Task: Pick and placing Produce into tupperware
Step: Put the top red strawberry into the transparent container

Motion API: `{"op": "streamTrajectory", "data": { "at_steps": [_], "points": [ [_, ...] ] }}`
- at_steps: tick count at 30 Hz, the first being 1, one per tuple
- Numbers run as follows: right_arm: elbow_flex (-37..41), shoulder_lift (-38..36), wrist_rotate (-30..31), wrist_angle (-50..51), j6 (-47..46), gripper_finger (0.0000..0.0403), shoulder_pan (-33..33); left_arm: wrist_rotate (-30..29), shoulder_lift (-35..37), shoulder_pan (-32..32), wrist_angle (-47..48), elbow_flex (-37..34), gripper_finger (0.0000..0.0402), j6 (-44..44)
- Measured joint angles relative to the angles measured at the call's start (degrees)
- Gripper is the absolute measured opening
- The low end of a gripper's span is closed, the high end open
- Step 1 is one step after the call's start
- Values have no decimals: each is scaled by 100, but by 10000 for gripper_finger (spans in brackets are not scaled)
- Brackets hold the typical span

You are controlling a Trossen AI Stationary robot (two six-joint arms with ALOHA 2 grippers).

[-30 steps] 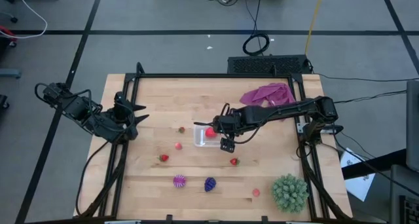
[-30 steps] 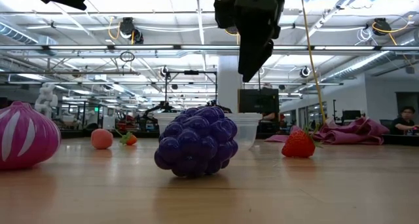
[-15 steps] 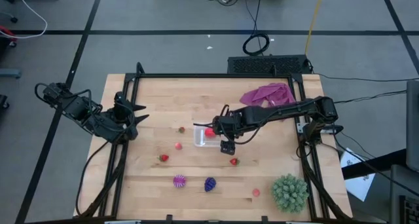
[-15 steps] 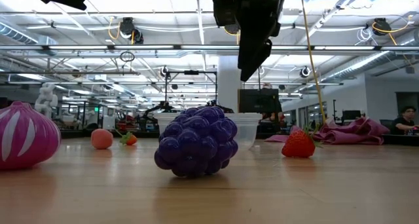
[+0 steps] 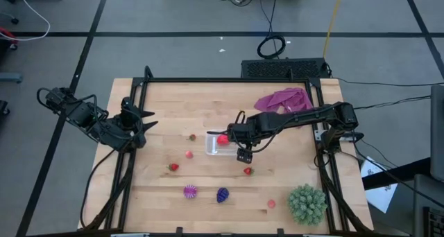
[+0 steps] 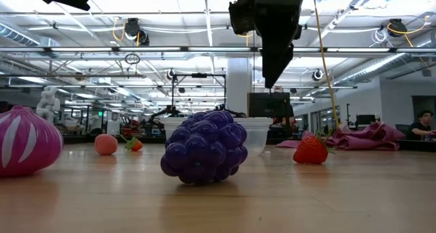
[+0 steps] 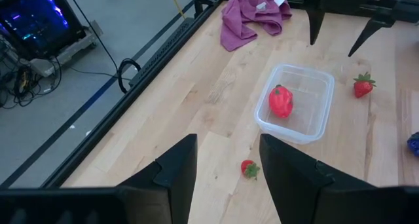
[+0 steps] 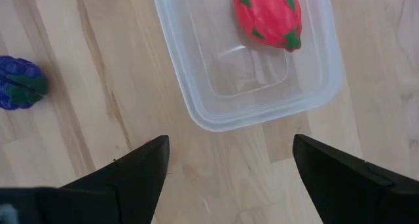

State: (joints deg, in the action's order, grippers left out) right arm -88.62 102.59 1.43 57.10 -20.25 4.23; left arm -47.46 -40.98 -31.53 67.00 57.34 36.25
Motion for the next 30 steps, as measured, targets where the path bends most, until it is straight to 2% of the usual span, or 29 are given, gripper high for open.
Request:
{"op": "streamTrajectory", "data": {
  "at_steps": [15, 18, 21, 27, 30],
  "points": [
    [0, -24, 62, -196, -28, 317, 0, -1, -1, 0, 0, 0, 170, 2],
    [-1, -89, 287, -291, -19, 317, 0, -2, 1, 0, -22, 0, 170, 0],
    [-2, -201, 498, -291, -9, 317, 0, -4, -1, 0, -30, 2, 170, 2],
    [-2, -650, 547, -270, -63, 317, -10, 146, -28, 0, -61, 1, 170, 42],
    [-2, -889, 815, -141, -162, 317, 2, 219, -62, 0, -65, 0, 170, 21]
  ]
}}
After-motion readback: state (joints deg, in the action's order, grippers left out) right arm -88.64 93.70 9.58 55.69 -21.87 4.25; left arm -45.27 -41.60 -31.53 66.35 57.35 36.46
